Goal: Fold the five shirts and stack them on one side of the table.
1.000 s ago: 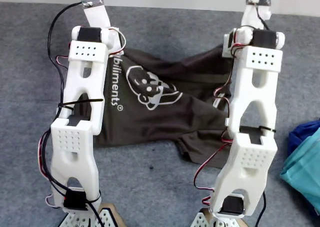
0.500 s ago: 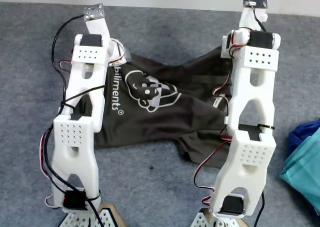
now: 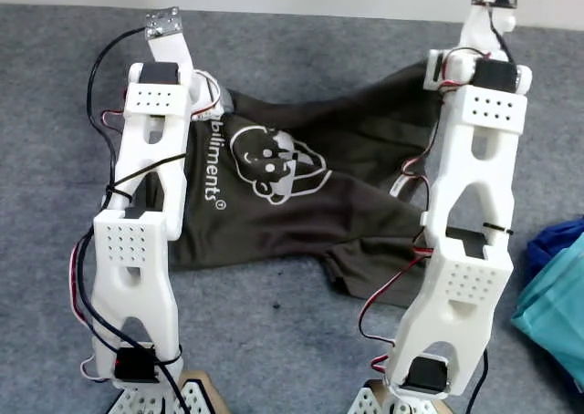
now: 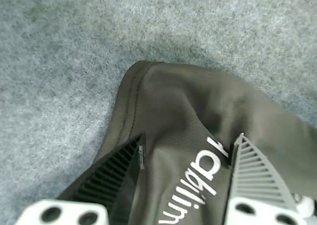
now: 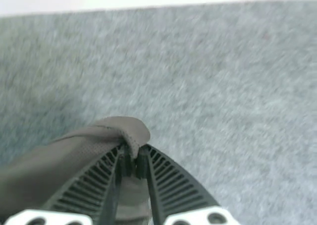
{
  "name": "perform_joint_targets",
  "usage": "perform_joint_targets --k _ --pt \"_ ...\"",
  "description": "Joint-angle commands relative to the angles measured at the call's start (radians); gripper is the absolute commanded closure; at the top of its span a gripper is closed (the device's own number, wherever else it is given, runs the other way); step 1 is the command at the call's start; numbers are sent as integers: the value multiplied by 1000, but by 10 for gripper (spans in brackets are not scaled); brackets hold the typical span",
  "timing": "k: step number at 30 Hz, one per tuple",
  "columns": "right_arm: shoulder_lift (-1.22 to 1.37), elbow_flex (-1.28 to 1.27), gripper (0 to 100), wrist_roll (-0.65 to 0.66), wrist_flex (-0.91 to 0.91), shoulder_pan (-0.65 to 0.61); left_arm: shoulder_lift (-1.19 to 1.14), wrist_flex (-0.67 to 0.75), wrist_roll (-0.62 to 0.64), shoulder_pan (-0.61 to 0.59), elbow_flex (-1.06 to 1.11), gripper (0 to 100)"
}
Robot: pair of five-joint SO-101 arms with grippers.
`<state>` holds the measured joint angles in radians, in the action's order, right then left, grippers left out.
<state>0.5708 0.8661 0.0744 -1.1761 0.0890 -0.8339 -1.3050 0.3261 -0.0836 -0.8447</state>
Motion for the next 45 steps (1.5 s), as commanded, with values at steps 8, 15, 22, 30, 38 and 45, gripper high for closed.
perform_joint_targets --k 8,15,22,30,38,45 --pt "-16 4 992 44 111 27 21 29 -8 -51 -53 717" --pt "-16 4 777 92 67 12 15 109 -8 -65 -48 716" --pt "-24 13 802 40 -67 -24 13 115 -2 -62 -48 717" --pt "-28 16 824 15 -225 -53 13 29 2 -30 -48 720" --pt "-25 15 824 -25 -331 -56 8 -14 28 -12 -48 720" --pt "-19 8 824 -25 -335 -53 -119 -9 29 -16 -217 720"
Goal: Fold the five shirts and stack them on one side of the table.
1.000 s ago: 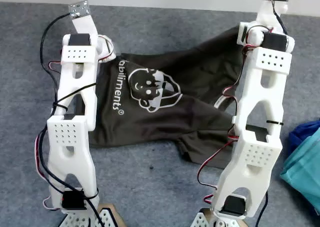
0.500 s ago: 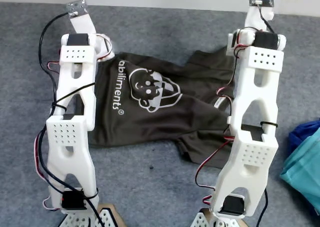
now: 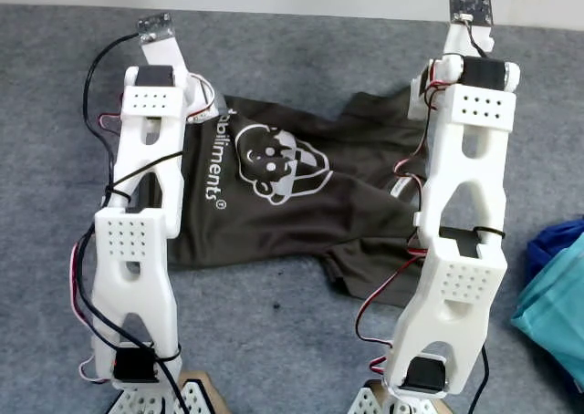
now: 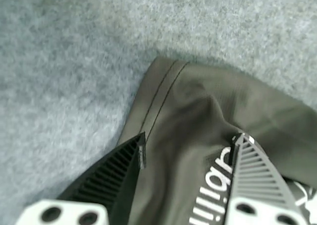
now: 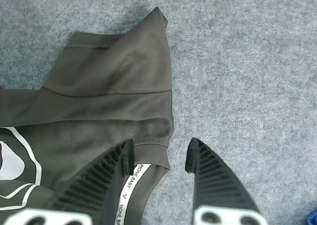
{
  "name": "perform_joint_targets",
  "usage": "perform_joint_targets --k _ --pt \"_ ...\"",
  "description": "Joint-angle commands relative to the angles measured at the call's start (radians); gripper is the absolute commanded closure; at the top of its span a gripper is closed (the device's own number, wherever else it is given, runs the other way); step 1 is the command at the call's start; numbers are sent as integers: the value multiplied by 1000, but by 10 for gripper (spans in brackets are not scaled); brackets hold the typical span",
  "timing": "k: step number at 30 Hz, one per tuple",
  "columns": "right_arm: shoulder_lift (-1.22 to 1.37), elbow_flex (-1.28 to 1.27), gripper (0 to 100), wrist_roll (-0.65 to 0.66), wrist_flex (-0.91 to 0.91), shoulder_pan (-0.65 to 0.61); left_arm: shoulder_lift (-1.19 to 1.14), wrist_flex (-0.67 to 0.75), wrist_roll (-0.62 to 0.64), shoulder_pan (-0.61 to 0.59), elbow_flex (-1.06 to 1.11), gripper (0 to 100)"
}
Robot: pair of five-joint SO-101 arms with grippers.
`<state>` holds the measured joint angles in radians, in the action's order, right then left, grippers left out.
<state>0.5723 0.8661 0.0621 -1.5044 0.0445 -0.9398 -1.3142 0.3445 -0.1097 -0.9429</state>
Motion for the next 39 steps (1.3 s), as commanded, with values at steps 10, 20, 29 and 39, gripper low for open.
perform_joint_targets --k 10,20,29,39 --pt "-18 4 824 -9 45 -8 -206 -34 5 -4 -308 720" --pt "104 15 824 -11 99 -10 -240 -127 -37 13 -311 720" --pt "137 16 824 -12 145 7 -242 -269 -37 19 -384 720" --pt "234 16 824 -12 303 21 -305 -269 -38 18 -421 720"
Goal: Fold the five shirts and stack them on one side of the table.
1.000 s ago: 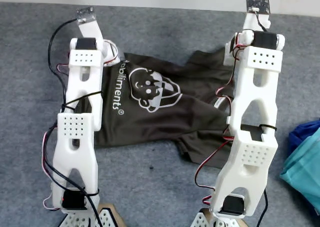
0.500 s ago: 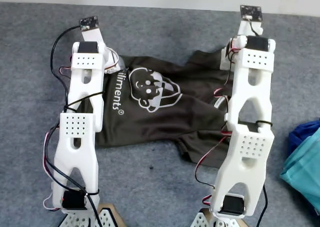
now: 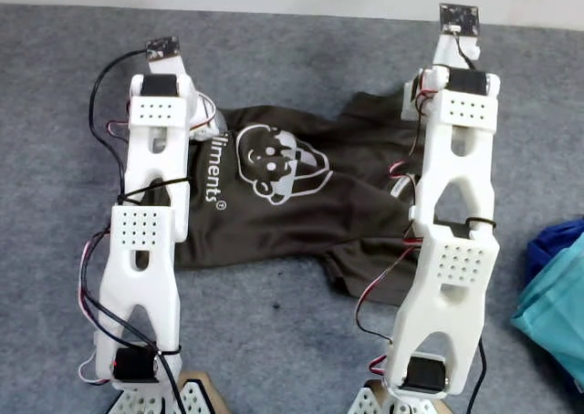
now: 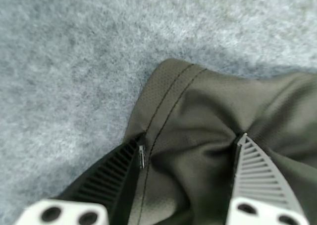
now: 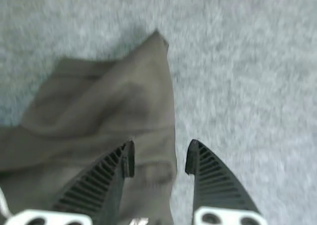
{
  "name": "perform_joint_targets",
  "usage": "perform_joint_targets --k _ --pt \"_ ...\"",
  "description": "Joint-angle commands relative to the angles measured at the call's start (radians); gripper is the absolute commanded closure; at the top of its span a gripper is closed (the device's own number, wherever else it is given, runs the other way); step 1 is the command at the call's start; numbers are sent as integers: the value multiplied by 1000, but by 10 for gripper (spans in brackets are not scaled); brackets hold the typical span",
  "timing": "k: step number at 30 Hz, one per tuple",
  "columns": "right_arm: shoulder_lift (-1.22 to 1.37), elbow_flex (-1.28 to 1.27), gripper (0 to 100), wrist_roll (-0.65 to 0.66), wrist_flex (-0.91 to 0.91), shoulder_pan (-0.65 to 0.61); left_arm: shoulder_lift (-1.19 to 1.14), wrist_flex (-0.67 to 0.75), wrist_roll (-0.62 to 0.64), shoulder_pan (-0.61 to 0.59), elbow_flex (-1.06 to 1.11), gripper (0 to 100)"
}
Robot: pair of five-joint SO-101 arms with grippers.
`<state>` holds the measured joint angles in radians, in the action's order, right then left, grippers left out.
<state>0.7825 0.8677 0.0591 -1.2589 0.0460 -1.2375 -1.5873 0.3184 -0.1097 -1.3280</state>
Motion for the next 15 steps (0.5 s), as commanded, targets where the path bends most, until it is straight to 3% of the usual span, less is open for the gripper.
perform_joint_targets --k 1,15 --pt "42 15 824 -9 90 19 -8 14 -11 18 -36 720" --pt "205 15 824 -5 443 13 -15 18 -8 18 -35 720"
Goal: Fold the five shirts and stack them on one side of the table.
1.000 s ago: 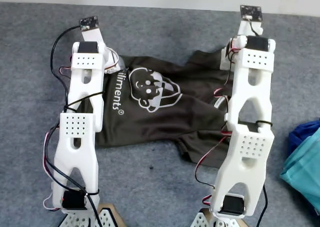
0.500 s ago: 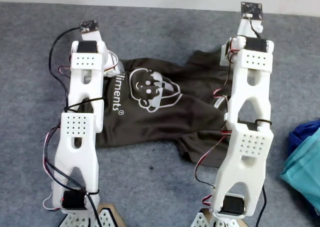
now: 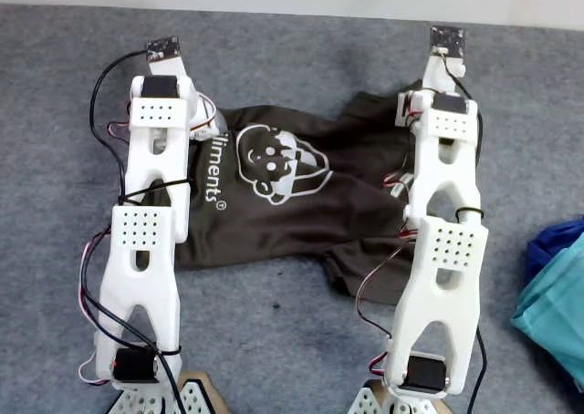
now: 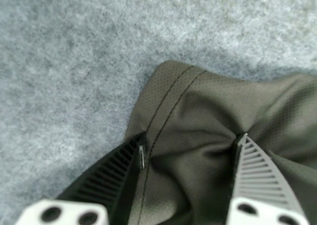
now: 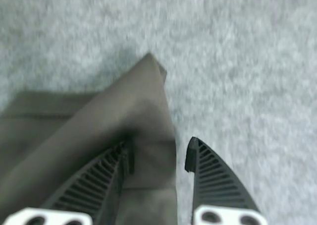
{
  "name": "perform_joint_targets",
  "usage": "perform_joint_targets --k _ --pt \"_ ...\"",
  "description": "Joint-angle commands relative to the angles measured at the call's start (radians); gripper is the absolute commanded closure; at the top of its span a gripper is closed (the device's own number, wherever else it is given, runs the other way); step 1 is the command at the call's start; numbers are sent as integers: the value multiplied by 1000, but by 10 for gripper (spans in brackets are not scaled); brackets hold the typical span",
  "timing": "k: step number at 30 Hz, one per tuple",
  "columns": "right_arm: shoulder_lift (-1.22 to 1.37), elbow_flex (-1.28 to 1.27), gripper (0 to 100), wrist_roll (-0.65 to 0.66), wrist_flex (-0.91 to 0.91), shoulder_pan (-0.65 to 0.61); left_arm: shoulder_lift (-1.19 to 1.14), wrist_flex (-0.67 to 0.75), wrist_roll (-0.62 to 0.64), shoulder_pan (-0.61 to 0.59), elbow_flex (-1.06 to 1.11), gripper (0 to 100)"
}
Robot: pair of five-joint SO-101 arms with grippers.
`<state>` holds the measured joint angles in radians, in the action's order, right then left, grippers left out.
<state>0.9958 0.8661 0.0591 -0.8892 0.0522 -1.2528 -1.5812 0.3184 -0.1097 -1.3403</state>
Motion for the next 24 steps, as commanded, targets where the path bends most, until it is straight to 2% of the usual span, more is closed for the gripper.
perform_joint_targets --k 1,6,10,11,13,17,19,24 --pt "1 16 824 -5 90 -1 1 12 -8 18 -22 720" --pt "28 15 832 -2 101 -22 1 14 -8 18 -22 720" --pt "21 16 960 0 74 -21 1 14 -8 18 -22 725" --pt "19 18 995 3 71 -21 1 14 -8 18 -22 740" --pt "15 35 980 41 54 -21 4 35 -8 18 -24 796" --pt "-1 94 992 58 -24 -21 7 137 -9 18 -24 1000" --pt "1 162 992 60 -77 -21 8 166 -8 18 -24 969" --pt "7 348 992 60 -200 -7 5 161 -11 18 -157 993"
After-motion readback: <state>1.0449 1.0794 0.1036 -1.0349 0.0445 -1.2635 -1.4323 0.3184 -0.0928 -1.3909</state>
